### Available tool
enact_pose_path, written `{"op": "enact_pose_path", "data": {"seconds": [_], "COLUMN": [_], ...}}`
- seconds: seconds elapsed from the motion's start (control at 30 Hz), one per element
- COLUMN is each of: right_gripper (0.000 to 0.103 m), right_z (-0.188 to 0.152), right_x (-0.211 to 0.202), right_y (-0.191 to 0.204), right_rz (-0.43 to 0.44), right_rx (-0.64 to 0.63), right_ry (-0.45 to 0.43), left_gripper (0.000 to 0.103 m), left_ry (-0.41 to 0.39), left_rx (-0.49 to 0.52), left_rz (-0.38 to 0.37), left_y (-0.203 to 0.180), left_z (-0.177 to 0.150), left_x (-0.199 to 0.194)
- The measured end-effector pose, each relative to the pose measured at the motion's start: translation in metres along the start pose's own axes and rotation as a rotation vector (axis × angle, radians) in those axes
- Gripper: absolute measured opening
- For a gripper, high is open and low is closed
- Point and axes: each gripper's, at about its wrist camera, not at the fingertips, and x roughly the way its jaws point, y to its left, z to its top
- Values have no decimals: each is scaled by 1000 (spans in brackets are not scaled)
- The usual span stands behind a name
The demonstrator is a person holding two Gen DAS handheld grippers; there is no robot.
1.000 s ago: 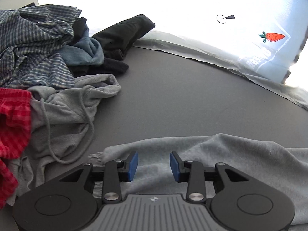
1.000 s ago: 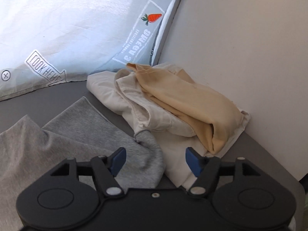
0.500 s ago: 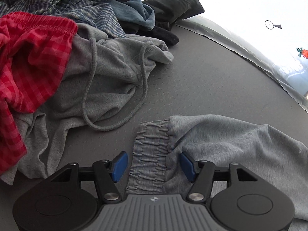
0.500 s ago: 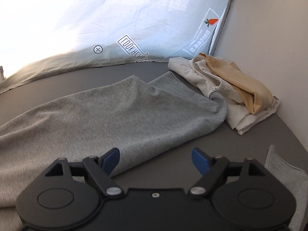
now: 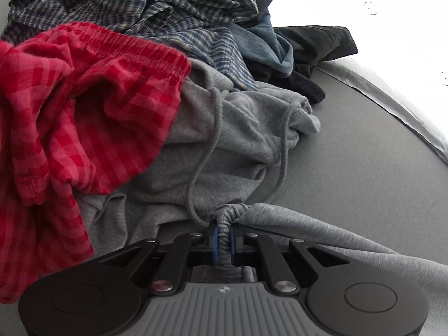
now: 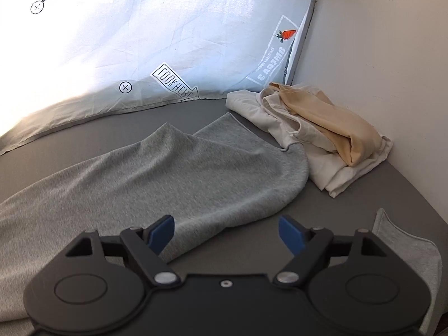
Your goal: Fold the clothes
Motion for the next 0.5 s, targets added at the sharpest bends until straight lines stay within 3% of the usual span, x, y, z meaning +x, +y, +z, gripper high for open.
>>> {"op": "enact_pose_path", "data": {"seconds": [0.13, 0.27, 0.5], "right_gripper": [72, 37, 37], "right_z": [34, 78, 123], "right_x": [37, 100, 217], "right_y": [-2, -4, -3], "right_rz": [74, 116, 125], "right_rx": [28, 109, 260], "right_ry": [-11, 11, 129], "left_gripper": [10, 11, 12], "left_ry": [19, 25, 33], "left_rx": [49, 86, 123], "left_rz": [27, 72, 138], "left_y": [-8, -19, -31], "left_z": [-5, -5, -6], "left_x": [5, 6, 8]}}
